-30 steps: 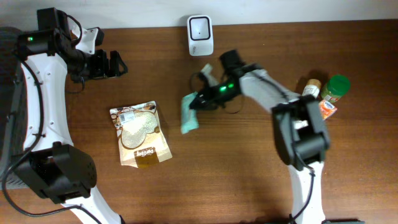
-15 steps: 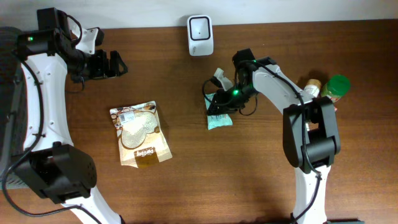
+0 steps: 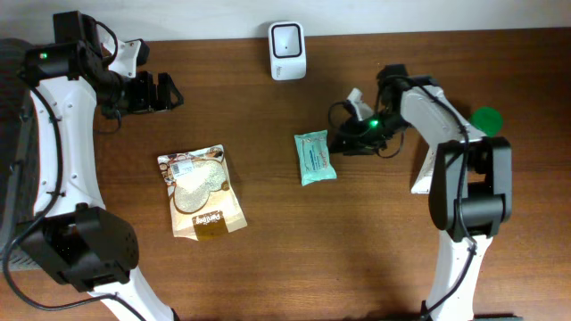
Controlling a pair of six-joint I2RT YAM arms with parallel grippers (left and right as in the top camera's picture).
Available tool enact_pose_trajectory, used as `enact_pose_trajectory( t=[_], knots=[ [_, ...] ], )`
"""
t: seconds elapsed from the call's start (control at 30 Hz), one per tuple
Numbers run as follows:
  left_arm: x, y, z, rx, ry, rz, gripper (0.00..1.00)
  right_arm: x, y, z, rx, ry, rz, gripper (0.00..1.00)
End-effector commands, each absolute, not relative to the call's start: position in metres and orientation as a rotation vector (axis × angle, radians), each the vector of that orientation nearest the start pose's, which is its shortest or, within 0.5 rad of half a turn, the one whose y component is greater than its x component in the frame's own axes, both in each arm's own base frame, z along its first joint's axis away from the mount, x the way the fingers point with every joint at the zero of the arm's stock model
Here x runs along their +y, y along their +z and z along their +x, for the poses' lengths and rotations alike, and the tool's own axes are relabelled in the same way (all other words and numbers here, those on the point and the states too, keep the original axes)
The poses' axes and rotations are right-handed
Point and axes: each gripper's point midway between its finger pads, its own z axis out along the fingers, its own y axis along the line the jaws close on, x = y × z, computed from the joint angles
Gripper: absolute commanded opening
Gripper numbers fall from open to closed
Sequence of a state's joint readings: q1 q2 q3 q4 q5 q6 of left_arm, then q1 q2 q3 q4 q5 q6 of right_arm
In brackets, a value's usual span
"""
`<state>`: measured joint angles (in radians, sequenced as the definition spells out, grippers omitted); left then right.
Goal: Scan the item barcode
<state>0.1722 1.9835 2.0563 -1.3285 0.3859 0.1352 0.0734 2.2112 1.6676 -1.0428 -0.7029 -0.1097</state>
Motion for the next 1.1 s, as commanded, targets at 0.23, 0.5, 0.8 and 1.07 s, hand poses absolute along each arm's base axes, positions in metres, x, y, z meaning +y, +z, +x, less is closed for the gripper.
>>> enact_pose_trajectory(
  t=[0.23, 0.5, 0.8, 1.07],
  knots=[
    [0.000, 0.221, 0.451, 2.673, -0.543, 0.078, 0.99, 0.187, 0.020, 0.388, 2.943, 1.260, -0.395, 0.44],
    [0.000, 0.221, 0.451, 2.673, -0.542, 0.078, 0.99, 0.212, -0.008, 0.382, 2.956, 1.252, -0.298, 0.44],
    [0.000, 0.221, 0.451, 2.673, -0.542, 0.078, 0.99, 0.215, -0.002, 0.394, 2.910, 1.302, -0.228, 0.41],
    [0.000, 0.221, 0.451, 2.673, -0.542, 0.078, 0.99, 0.216, 0.007, 0.416, 2.990, 1.278, 0.269, 0.40]
  ],
)
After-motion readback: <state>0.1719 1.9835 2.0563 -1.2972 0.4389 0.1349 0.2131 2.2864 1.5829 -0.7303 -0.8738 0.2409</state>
